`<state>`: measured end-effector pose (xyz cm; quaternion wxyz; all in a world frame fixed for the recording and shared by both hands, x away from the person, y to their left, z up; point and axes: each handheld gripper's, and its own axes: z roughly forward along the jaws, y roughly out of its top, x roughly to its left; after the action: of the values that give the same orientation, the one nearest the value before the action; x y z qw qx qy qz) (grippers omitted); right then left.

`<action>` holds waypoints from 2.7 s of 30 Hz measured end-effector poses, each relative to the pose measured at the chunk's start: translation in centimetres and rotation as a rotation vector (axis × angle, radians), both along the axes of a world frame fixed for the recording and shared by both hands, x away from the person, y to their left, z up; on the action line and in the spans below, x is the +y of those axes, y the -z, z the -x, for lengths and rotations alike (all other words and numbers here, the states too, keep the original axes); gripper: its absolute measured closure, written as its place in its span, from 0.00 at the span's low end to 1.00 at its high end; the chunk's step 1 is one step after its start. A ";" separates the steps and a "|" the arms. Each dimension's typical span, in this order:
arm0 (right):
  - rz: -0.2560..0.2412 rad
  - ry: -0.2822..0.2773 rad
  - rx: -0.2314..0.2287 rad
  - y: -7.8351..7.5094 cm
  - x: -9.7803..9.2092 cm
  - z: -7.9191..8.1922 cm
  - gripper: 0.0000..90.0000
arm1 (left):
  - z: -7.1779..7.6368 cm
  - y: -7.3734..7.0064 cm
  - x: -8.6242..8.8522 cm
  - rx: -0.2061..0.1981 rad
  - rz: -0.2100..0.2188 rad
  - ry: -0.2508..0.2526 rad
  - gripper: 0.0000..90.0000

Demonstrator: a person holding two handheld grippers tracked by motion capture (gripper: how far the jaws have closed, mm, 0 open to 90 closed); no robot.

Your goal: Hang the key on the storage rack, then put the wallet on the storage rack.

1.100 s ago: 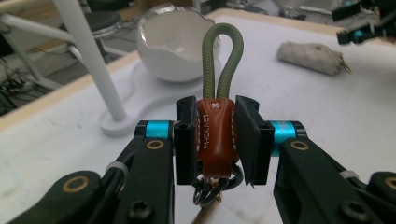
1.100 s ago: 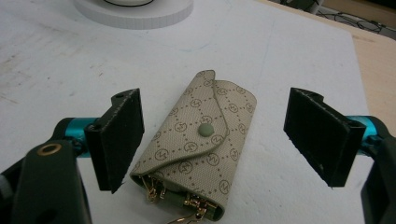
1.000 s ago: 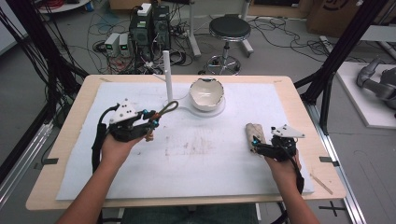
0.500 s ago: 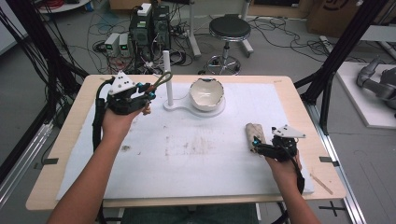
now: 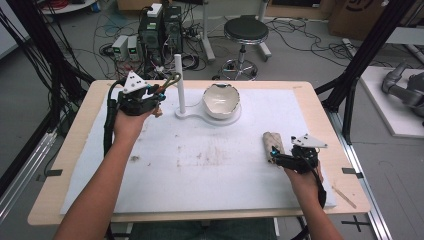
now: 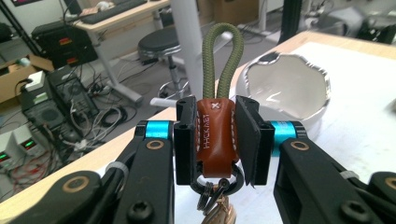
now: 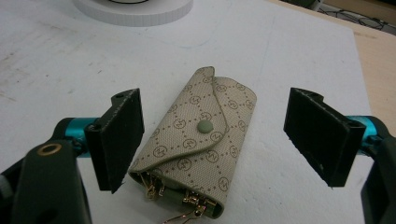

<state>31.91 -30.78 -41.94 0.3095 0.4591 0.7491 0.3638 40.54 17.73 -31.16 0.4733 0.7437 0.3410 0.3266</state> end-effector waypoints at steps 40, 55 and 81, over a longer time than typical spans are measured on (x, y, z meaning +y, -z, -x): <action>-0.003 0.007 -0.003 -0.1 -0.1 0.0 0.23 | 6.5 8.6 5.9 0.157 0.126 0.071 0.17; -0.014 0.025 -0.004 -0.2 -0.2 0.3 0.23 | 6.8 10.3 5.6 0.163 0.110 0.097 0.16; 0.006 0.088 0.101 1.1 1.6 -0.9 0.23 | 6.8 11.0 5.8 0.187 0.095 0.089 0.16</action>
<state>32.83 -29.16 -43.03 0.2884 0.5085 0.7438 0.3242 33.79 23.52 -42.13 0.4880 0.7621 0.3655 0.2178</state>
